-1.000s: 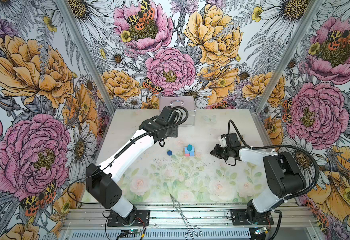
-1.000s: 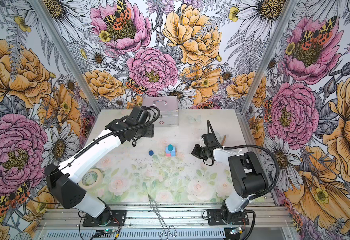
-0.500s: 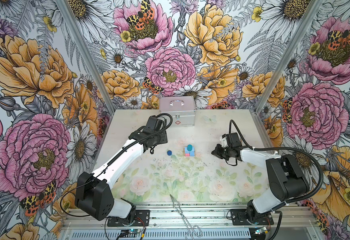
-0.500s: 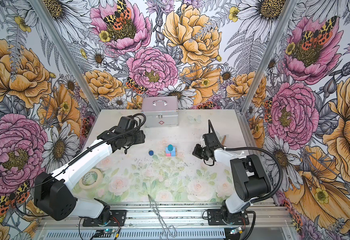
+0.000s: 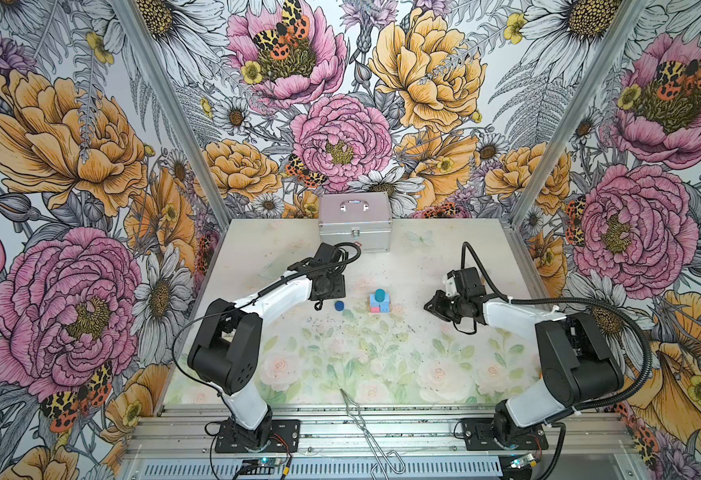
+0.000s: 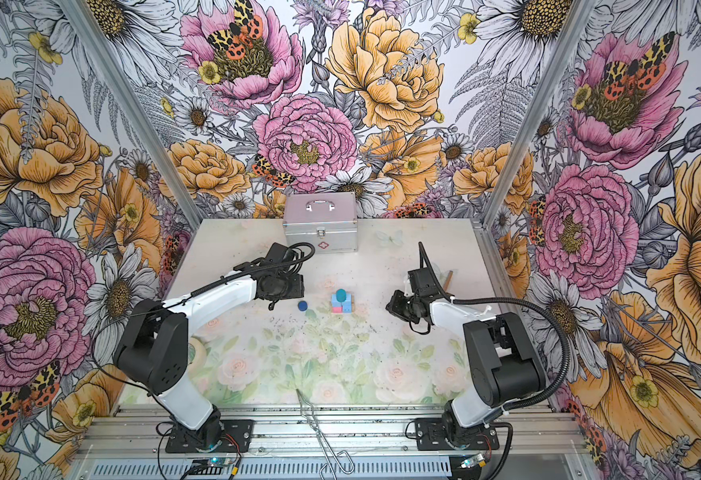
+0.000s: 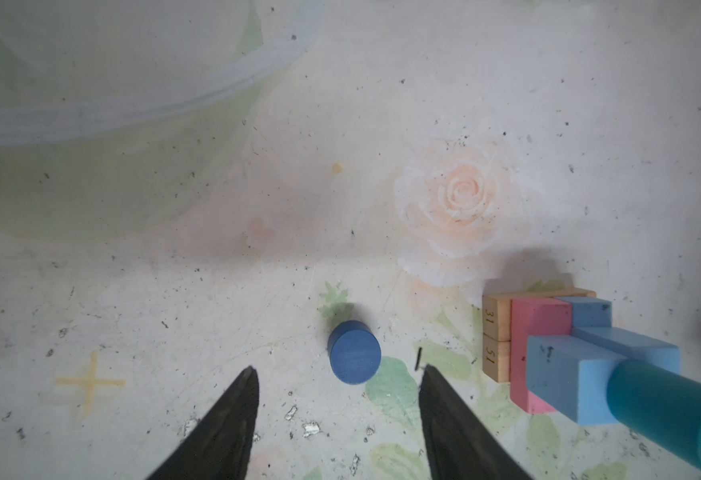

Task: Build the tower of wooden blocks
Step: 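Raise the left gripper off the stack and move it toward the dark-blue cylinder, then lower the open left gripper around the dark-blue cylinder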

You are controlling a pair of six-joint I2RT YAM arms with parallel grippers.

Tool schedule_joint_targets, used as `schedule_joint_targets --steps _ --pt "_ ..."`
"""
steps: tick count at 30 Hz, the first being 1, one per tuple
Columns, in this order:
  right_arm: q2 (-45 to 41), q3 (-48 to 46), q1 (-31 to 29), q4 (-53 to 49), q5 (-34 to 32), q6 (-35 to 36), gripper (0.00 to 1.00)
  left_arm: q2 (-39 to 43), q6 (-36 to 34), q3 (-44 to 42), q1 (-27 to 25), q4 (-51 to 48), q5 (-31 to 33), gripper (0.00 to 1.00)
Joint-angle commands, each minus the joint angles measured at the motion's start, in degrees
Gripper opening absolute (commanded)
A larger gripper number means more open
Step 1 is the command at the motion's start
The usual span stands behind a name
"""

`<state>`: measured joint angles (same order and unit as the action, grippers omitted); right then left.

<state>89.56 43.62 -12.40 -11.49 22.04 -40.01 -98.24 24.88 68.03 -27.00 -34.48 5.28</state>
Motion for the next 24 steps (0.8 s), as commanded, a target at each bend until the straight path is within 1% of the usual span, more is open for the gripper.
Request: schedule_joint_targets --steps 1,7,8,12,24 --pt "-1.45 -0.29 0.1 -0.17 -1.3 -0.06 0.28 -2.2 -1.95 2.08 -0.6 1.01 1.51 0.63" --pt "-1.19 -0.27 0.19 -0.16 -1.39 0.11 0.35 -5.52 -3.17 4.02 -2.05 0.43 2.77 0.63" --pt "-1.01 -0.27 0.19 -0.18 -1.39 0.11 0.35 -7.72 -3.38 4.46 -2.21 -0.03 3.27 0.63" --pt "-0.79 -0.29 0.21 -0.19 -1.42 0.2 0.36 -9.61 -3.7 5.97 -2.96 -1.72 5.87 0.63" --pt "-0.72 -0.46 0.23 -0.14 -1.44 0.34 0.37 -10.75 -3.83 8.07 -4.37 -5.73 6.32 0.61"
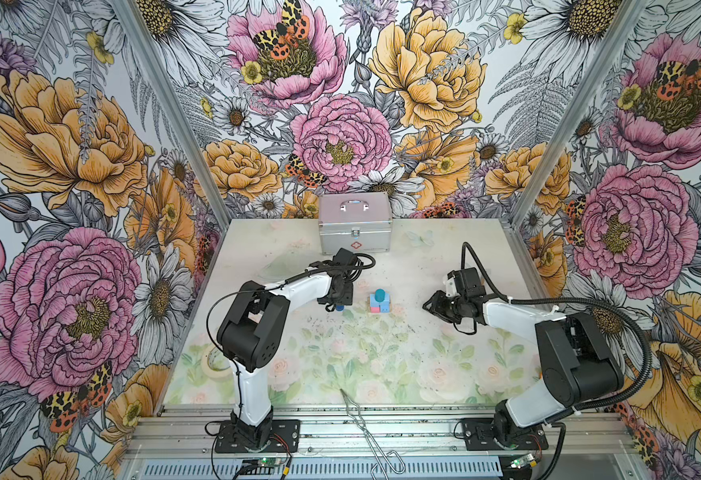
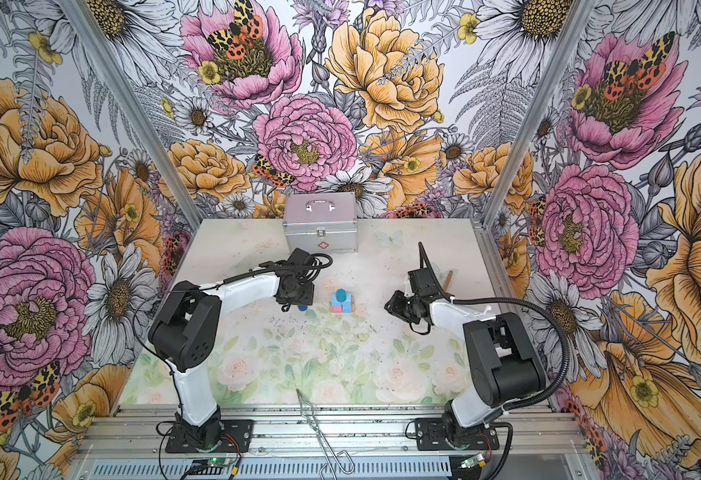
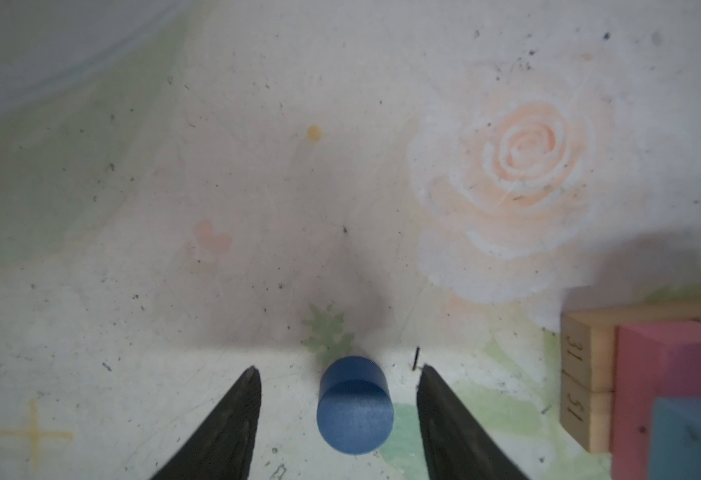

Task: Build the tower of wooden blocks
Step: 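Lower the open left gripper around the dark-blue cylinder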

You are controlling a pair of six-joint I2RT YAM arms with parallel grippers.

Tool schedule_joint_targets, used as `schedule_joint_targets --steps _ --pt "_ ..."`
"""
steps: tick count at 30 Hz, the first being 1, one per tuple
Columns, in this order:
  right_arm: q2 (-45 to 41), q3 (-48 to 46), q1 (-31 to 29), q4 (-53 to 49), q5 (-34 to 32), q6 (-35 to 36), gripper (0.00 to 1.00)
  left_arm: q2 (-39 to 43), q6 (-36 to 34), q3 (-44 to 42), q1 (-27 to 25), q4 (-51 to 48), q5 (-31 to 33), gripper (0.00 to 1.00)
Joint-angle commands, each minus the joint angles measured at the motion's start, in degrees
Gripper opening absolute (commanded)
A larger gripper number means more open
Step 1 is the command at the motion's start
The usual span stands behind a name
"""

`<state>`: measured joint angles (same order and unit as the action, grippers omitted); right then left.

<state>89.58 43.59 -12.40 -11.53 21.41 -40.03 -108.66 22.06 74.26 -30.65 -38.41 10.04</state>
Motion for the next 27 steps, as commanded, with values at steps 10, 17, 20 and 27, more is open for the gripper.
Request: schedule_joint_targets --steps 10,17,20,27 --pt "-0.72 -0.6 0.31 -0.07 -0.75 0.48 0.37 -1.38 -1.8 3.69 -1.16 -6.37 0.86 0.6" --pt "-0.45 -0.31 0.28 -0.07 -0.67 0.55 0.37 -2.72 -1.86 4.06 -1.21 -7.99 0.42 0.59" --pt "-0.28 -0.21 0.23 -0.07 -0.56 0.63 0.37 -2.87 -1.81 4.23 -1.27 -7.99 0.28 0.59" --pt "0.33 0.03 0.27 -0.07 -0.58 0.61 0.37 -2.93 -1.84 4.66 -1.23 -7.99 -0.17 0.56"
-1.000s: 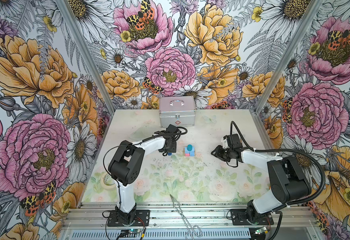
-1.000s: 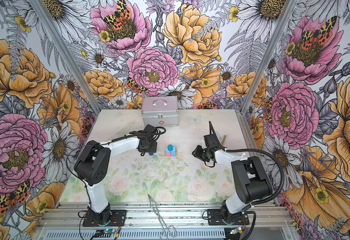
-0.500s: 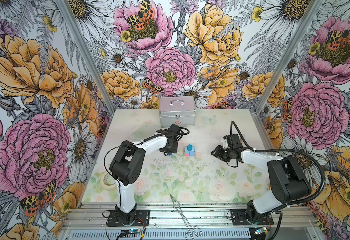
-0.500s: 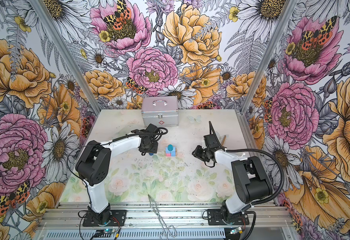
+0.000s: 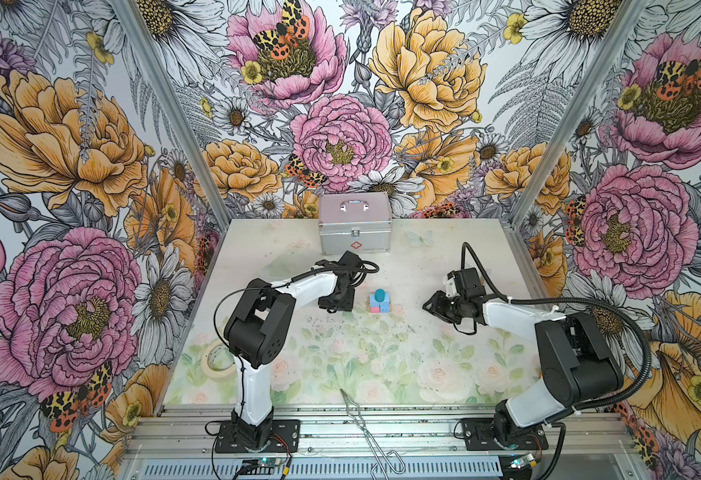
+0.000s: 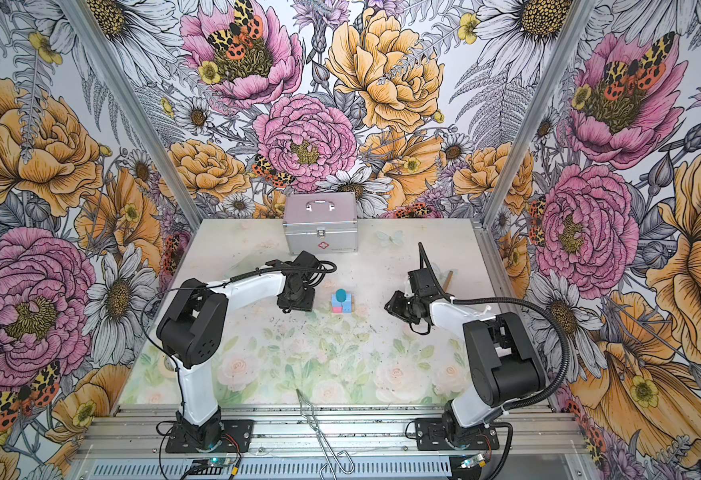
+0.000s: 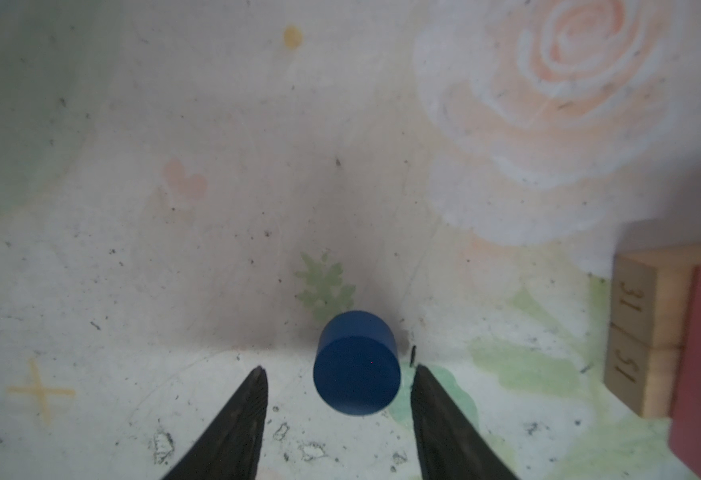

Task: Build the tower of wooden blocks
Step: 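Lower the open left gripper around the dark-blue cylinder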

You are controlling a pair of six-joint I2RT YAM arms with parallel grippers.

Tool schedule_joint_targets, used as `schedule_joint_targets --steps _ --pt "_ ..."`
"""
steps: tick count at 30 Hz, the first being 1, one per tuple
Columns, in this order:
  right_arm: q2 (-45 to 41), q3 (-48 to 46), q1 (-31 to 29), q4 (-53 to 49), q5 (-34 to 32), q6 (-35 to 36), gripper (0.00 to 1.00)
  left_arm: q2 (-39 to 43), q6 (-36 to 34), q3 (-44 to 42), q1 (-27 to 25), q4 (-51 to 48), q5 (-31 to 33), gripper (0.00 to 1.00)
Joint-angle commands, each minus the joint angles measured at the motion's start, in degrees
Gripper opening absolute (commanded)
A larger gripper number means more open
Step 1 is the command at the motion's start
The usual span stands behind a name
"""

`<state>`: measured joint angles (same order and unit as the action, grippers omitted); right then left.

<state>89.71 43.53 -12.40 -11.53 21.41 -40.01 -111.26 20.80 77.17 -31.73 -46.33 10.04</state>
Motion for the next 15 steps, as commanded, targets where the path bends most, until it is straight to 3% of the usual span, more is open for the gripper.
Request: schedule_joint_targets --steps 1,15 --pt "0.2 0.07 0.29 -0.07 -0.58 0.58 0.37 -0.42 -0.56 1.83 -0.2 -0.08 -0.2 0.56" --pt "0.55 -0.11 0.2 -0.07 -0.67 0.6 0.37 -1.04 -0.03 2.2 0.43 0.01 -2.06 0.51"
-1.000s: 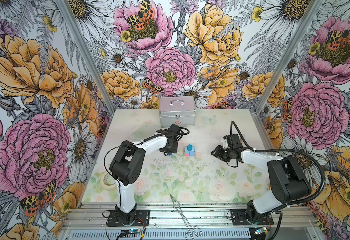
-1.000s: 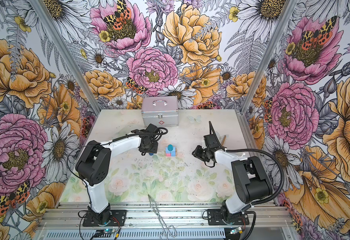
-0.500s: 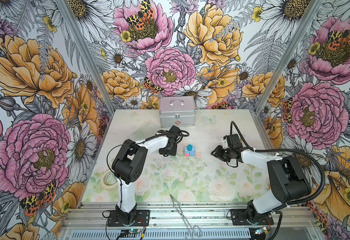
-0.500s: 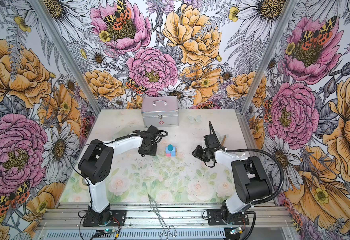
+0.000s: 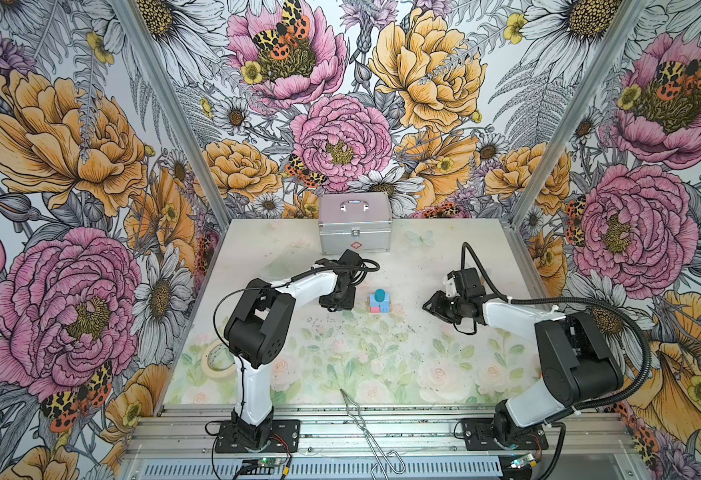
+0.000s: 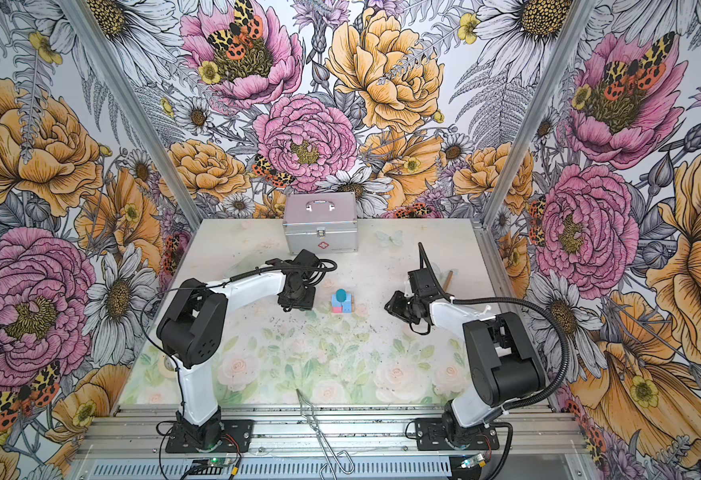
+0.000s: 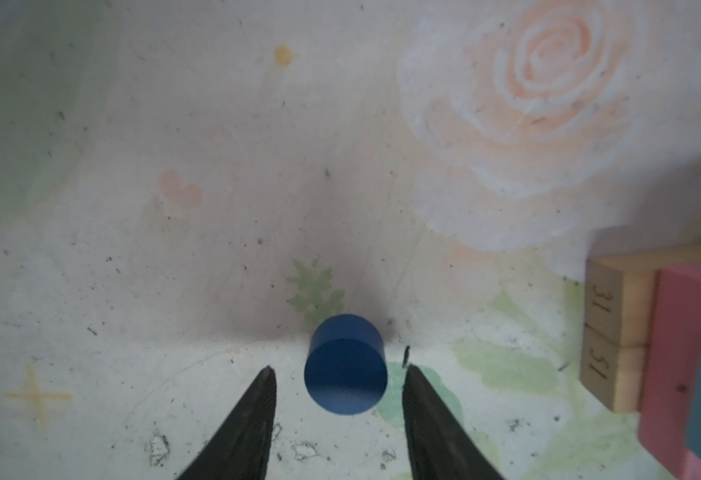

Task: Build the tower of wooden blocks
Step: 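Lower the open left gripper around the dark-blue cylinder, then close the left gripper on the dark-blue cylinder and lift it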

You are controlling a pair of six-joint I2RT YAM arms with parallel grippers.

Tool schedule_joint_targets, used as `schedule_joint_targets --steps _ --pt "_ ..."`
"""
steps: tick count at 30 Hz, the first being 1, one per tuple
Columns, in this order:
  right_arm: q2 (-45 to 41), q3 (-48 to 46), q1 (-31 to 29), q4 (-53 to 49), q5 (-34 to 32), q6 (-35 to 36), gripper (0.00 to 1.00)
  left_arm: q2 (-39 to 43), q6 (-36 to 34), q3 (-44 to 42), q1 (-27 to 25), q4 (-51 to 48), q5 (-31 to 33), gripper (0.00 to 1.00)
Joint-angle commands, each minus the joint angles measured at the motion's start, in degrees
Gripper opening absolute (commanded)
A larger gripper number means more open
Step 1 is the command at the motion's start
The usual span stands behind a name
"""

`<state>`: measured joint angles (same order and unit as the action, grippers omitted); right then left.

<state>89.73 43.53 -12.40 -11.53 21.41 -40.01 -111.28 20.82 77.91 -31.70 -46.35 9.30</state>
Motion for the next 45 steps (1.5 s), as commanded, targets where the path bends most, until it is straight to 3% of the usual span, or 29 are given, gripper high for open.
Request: schedule_joint_targets --steps 1,45 --pt "0.53 -0.15 0.26 -0.01 -0.67 0.55 0.37 -1.04 -0.03 1.54 0.41 0.04 -1.43 0.51" --pt "0.67 -0.33 0.2 0.1 -0.82 0.2 0.36 -2.01 0.49 1.34 1.47 1.7 -3.1 0.4"
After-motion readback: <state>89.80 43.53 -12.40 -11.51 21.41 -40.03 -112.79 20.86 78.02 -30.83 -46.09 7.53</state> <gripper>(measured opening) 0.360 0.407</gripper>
